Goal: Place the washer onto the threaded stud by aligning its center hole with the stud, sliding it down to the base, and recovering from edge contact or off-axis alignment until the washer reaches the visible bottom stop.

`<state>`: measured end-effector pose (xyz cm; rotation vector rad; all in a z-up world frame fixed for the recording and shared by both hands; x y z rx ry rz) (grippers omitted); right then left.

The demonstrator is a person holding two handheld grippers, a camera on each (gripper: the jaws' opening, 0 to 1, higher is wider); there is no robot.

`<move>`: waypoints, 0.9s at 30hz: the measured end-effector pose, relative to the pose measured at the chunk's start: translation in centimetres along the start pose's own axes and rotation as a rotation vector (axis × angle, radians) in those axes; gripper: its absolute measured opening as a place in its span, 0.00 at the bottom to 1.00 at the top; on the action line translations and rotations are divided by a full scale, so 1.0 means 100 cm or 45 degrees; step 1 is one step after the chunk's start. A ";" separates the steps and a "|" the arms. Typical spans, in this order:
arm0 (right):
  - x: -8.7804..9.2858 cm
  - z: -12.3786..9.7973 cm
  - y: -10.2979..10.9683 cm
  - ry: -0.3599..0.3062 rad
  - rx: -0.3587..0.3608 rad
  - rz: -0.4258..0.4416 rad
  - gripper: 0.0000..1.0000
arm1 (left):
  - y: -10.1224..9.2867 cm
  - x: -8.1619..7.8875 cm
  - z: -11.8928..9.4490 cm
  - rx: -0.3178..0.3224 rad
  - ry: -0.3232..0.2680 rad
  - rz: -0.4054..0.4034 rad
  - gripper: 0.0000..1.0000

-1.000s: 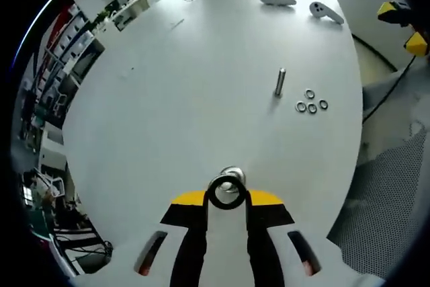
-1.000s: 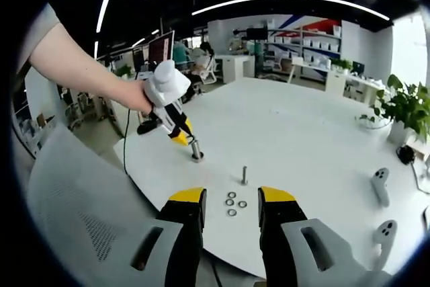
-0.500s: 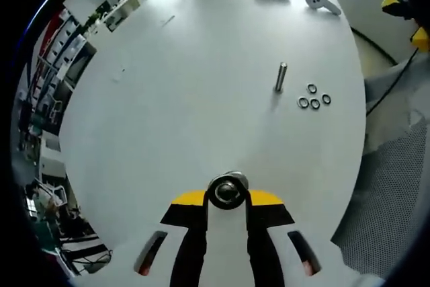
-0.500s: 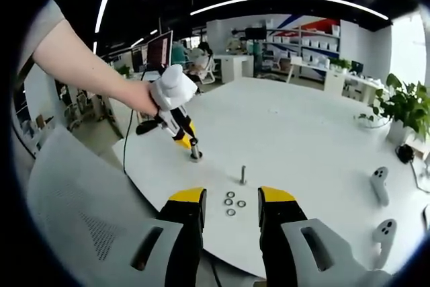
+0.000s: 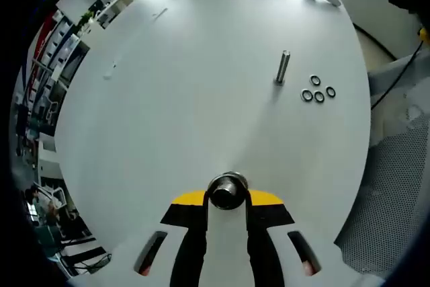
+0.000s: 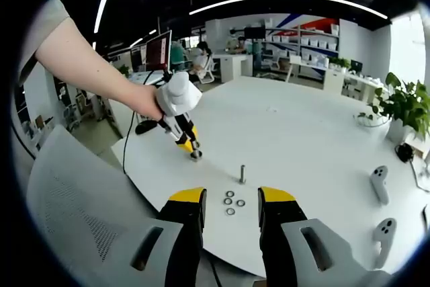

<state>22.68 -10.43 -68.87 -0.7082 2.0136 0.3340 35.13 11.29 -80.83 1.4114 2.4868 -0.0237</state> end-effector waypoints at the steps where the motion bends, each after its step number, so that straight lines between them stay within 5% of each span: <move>1: 0.000 0.000 0.000 0.000 0.000 -0.001 0.33 | 0.000 0.001 0.001 0.000 0.006 -0.001 0.19; 27: 0.002 0.001 -0.001 0.012 -0.003 0.004 0.33 | -0.003 0.002 0.021 0.040 0.035 -0.044 0.20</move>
Point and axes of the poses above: the point that each gripper's makers call its tool centre point, and the gripper's own axes: z roughly forward along the fingers, y roughly to its left, x roughly out of its underside, the point moved 2 cm from there along -z, roughly backward along the fingers, and after that the axes turned 6 degrees about -z, right-handed, at the moved point
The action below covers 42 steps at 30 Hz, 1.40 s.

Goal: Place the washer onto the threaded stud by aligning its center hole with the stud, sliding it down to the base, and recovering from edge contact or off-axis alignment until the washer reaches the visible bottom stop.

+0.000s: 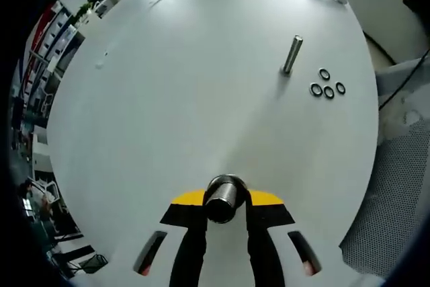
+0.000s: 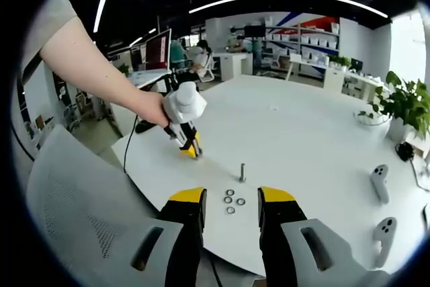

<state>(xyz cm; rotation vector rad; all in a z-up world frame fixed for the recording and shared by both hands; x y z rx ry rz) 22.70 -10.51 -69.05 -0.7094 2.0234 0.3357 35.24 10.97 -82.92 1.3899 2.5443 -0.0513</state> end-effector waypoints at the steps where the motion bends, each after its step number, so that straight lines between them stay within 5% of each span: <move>1: 0.000 0.000 0.000 -0.001 -0.001 0.002 0.33 | 0.000 0.000 0.000 0.002 -0.003 -0.004 0.20; 5: -0.001 0.000 0.000 -0.005 -0.002 0.006 0.33 | -0.001 0.003 0.003 0.029 -0.009 -0.083 0.21; 16: -0.002 0.000 0.002 -0.017 -0.011 0.005 0.33 | -0.003 0.001 -0.003 -0.039 -0.062 -0.048 0.31; 25: -0.003 0.000 0.004 -0.023 -0.027 0.001 0.33 | -0.004 0.000 -0.021 -0.057 -0.172 -0.213 0.34; 29: -0.003 0.000 0.005 -0.021 -0.036 -0.006 0.33 | -0.006 0.003 -0.033 -0.071 -0.317 -0.368 0.33; 42: -0.002 0.001 0.009 -0.020 -0.063 0.010 0.32 | -0.038 0.027 -0.068 -0.100 -0.474 -0.484 0.34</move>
Point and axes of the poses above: the point that each gripper's makers call its tool centre point, and the gripper's own axes: z roughly forward along the fingers, y roughly to its left, x roughly out of its underside, the point moved 2 cm from there along -z, roughly backward along the fingers, and after that the axes turned 6 degrees about -z, right-handed, at the moved point
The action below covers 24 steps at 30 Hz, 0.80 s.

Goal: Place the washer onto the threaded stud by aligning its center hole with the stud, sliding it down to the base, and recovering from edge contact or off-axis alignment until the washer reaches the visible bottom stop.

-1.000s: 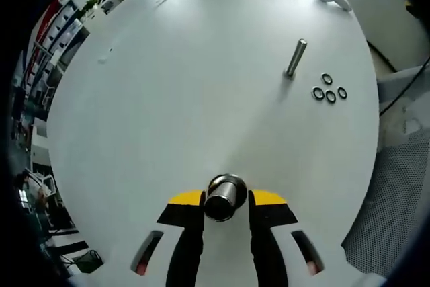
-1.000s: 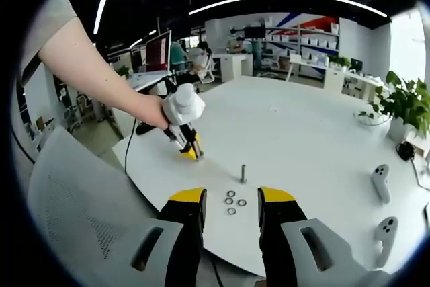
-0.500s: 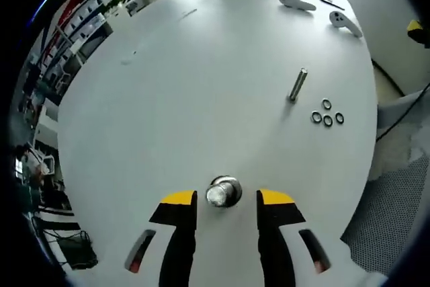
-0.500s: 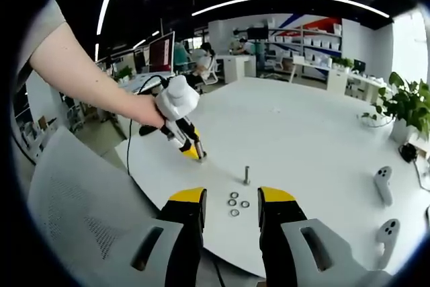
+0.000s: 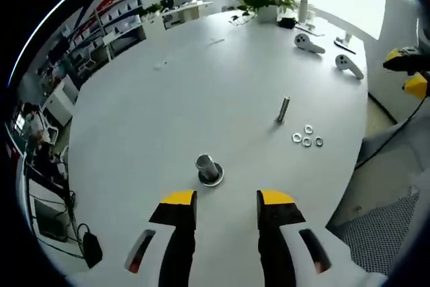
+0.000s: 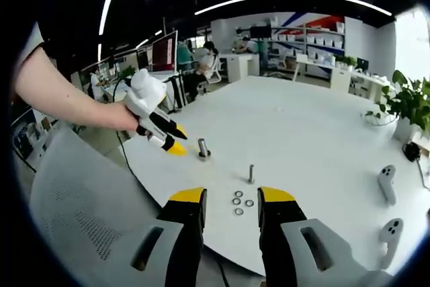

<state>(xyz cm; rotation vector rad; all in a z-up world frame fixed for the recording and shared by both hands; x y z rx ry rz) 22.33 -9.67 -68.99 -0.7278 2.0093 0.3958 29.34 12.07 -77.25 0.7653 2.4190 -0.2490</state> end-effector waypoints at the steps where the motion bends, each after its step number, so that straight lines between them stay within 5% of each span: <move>1: 0.000 0.000 0.000 -0.001 0.001 0.000 0.32 | -0.003 0.001 -0.003 0.002 -0.008 0.004 0.34; 9: 0.001 0.000 0.001 0.003 -0.004 0.003 0.32 | -0.023 0.001 -0.031 0.030 -0.088 -0.028 0.35; 18: 0.000 0.000 0.004 0.000 -0.019 0.000 0.32 | -0.033 -0.009 -0.076 0.056 -0.275 -0.078 0.38; 24: 0.001 0.002 0.007 0.012 -0.035 -0.003 0.32 | -0.032 0.001 -0.110 0.064 -0.377 -0.099 0.39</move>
Point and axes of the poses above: the point that each gripper's makers call its tool centre point, and the gripper's own axes: z roughly forward along the fingers, y roughly to its left, x roughly out of its underside, the point moved 2 cm from there along -z, roughly backward along the fingers, and after that the axes turned 6 degrees about -z, right-handed, at the moved point
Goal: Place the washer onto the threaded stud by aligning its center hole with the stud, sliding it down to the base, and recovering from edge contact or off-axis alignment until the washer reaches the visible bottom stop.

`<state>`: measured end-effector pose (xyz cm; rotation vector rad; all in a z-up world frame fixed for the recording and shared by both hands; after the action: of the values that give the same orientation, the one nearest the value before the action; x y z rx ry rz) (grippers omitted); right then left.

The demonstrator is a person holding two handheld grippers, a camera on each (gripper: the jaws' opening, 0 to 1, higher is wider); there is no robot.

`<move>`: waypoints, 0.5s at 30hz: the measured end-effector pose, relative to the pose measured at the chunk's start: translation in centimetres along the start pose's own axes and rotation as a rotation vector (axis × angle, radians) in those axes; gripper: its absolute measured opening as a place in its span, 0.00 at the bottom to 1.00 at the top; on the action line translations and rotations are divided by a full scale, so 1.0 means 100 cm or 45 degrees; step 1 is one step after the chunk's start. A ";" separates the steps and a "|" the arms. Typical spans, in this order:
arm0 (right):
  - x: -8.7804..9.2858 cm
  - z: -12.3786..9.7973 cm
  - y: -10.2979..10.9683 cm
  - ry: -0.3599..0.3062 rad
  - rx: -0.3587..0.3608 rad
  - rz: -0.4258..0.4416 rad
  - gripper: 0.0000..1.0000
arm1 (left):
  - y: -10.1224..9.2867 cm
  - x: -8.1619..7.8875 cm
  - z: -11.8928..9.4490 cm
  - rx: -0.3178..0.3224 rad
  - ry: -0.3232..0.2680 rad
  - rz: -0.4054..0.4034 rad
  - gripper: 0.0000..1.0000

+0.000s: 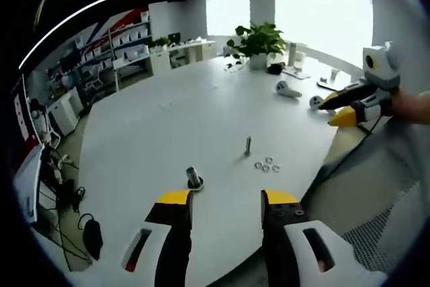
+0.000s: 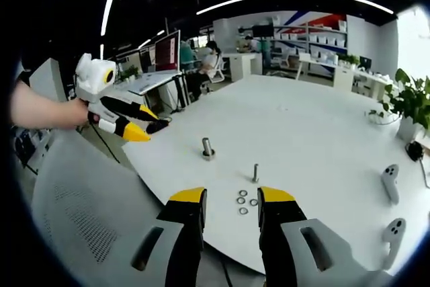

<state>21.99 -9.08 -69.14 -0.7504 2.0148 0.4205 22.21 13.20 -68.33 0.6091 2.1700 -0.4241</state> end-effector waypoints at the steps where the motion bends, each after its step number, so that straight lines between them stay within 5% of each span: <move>1: 0.000 0.000 0.000 0.001 -0.002 -0.001 0.32 | -0.001 0.001 -0.003 0.004 -0.015 -0.019 0.39; 7: 0.003 0.000 0.000 0.021 0.000 0.000 0.32 | -0.016 0.002 -0.029 0.048 -0.037 -0.013 0.40; 15: 0.007 0.001 0.003 0.047 -0.021 -0.003 0.32 | -0.019 0.005 -0.033 0.055 -0.069 0.001 0.39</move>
<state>21.62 -9.03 -69.81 -0.7757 2.0468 0.4252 18.78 13.35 -66.50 0.6152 2.1134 -0.4830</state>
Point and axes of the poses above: the point that each gripper's makers call its tool centre point, and the gripper's own axes: z roughly forward along the fingers, y roughly to its left, x roughly out of its underside, the point moved 2 cm from there along -z, roughly backward along the fingers, and after that the axes turned 6 degrees about -z, right-handed, at the moved point
